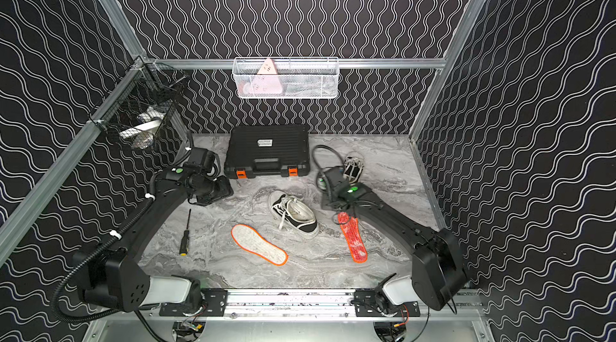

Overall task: Insert the insole into the shoe
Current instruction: Place the insole at the center of the board, then pick up the insole from the center of the board.

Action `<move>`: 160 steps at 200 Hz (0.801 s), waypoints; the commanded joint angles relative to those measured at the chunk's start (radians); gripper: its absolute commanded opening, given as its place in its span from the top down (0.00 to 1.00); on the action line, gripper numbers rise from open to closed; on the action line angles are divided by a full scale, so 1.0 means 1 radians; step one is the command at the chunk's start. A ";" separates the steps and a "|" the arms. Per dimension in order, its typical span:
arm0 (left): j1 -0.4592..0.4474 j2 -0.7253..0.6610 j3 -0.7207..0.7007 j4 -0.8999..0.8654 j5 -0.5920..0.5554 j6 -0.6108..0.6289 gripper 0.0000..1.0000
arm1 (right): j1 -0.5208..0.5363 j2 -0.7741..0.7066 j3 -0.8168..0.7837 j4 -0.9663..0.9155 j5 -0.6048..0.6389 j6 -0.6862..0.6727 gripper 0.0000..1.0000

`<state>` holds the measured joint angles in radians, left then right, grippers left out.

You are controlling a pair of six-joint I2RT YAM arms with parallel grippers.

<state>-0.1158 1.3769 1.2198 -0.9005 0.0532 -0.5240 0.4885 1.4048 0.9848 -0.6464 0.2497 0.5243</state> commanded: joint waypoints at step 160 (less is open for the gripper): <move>-0.096 0.086 0.153 -0.032 0.032 0.078 0.36 | -0.322 0.197 -0.190 0.174 -0.443 -0.045 0.64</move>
<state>-0.2111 1.4586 1.3491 -0.9207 0.0826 -0.4721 0.1585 1.5551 0.8047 -0.5034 -0.1768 0.4614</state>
